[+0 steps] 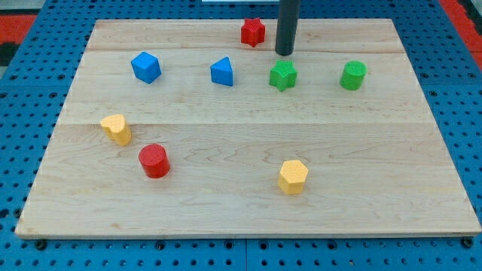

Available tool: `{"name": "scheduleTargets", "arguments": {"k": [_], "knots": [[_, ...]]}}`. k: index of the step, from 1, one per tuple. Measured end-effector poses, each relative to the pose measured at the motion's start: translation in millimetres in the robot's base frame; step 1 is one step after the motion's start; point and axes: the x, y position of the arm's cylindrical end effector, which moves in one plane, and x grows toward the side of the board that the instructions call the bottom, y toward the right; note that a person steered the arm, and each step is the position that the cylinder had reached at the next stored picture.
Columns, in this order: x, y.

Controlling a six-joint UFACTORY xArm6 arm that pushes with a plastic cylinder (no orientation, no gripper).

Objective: Slide red star to the left of blue triangle

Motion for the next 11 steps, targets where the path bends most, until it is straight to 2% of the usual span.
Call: {"name": "scheduleTargets", "arguments": {"k": [1,2,3,4,5,6,7,8,9,10,11], "knots": [[-41,10],[-64,-48],[-34,-123],[-23,-161],[-66,-159],[-57,-93],[-17,-74],[11,-106],[-16,-112],[-21,-148],[18,-171]]}}
